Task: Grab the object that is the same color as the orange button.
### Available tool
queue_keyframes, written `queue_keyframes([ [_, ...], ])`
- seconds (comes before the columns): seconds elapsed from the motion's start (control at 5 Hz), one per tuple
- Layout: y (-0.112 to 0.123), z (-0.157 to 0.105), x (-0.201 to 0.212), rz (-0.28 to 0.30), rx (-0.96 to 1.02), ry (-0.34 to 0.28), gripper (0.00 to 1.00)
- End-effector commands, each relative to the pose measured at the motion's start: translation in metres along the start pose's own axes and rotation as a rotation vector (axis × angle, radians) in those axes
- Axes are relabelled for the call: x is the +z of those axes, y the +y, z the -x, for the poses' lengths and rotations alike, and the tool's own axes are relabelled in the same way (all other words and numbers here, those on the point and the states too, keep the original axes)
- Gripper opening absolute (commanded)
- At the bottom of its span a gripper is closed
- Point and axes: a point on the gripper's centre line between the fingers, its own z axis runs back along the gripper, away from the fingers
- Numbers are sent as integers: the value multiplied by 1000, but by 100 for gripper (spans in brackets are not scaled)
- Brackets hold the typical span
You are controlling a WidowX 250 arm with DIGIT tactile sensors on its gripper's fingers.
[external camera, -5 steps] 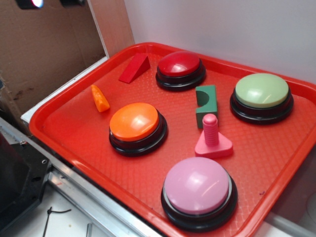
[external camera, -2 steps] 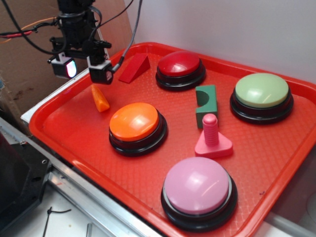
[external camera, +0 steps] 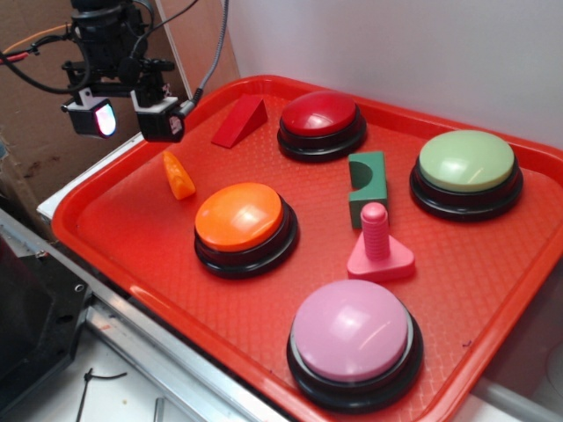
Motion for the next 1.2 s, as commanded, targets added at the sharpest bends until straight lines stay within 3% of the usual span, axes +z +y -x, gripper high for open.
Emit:
queue_keyframes([
  [0.0,0,-12,-18,40,-83,21,100],
  [0.2,-2,-19,-29,-10,-167,33,100],
  [0.4,-1,-21,-45,-16,-191,61,93],
  [0.6,9,-21,-52,-43,-124,78,0],
  [1.0,18,-18,-27,-24,-78,0,0],
])
